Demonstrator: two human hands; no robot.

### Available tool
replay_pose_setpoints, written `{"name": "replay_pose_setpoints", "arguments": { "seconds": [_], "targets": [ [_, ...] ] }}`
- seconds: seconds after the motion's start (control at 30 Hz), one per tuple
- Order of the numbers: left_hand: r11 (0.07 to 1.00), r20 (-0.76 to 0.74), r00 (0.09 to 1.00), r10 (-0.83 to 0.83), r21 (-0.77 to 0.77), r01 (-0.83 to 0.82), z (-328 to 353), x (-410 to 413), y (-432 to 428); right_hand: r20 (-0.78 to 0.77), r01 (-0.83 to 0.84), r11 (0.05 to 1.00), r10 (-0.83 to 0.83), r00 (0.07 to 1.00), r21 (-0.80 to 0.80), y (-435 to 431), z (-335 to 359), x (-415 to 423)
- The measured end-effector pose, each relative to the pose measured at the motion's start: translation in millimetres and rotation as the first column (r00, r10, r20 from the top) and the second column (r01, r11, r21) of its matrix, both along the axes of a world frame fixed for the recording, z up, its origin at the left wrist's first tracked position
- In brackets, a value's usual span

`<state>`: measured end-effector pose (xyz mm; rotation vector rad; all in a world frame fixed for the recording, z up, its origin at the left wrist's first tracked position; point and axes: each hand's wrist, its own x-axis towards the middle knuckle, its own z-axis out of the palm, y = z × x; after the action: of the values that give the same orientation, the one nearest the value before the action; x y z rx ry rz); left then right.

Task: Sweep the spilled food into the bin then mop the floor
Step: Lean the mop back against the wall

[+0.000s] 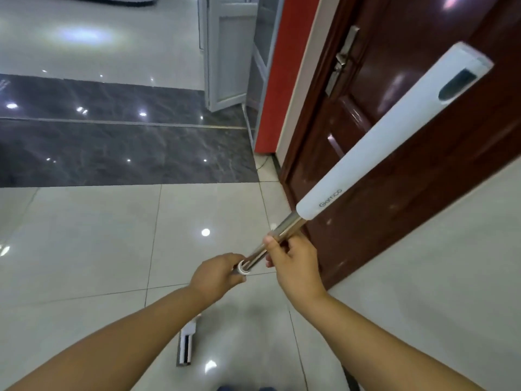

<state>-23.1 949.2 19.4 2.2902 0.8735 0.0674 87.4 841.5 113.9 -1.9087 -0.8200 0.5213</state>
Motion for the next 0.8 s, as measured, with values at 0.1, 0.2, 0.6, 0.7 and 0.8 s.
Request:
{"name": "replay_pose_setpoints", "arguments": {
  "seconds": [0.1, 0.2, 0.6, 0.7, 0.8],
  "targets": [
    [0.997, 0.04, 0.997, -0.066, -0.026, 0.067, 12.6, 20.4, -21.6, 0.072, 0.041, 0.999, -0.044, 0.996, 0.036, -26.3, 17.0, 11.9],
    [0.987, 0.039, 0.986, -0.16, -0.023, 0.161, 22.0, 45.4, -48.0, 0.145, 0.079, 0.995, -0.086, 0.986, 0.053, -57.0, 28.2, 27.1],
    [0.908, 0.087, 0.914, -0.397, -0.105, 0.405, 30.5, 150.7, -231.4, 0.205, 0.344, 0.939, -0.338, 0.918, 0.011, -252.1, 33.4, 93.5],
    [0.884, 0.077, 0.892, -0.445, -0.121, 0.451, 28.7, 174.9, -281.2, 0.221, 0.399, 0.917, -0.388, 0.895, -0.006, -302.0, 31.3, 110.0],
    [0.865, 0.08, 0.872, -0.483, -0.107, 0.489, 24.9, 195.3, -325.8, 0.23, 0.44, 0.898, -0.424, 0.876, -0.02, -344.8, 30.1, 125.4]
  ]
}}
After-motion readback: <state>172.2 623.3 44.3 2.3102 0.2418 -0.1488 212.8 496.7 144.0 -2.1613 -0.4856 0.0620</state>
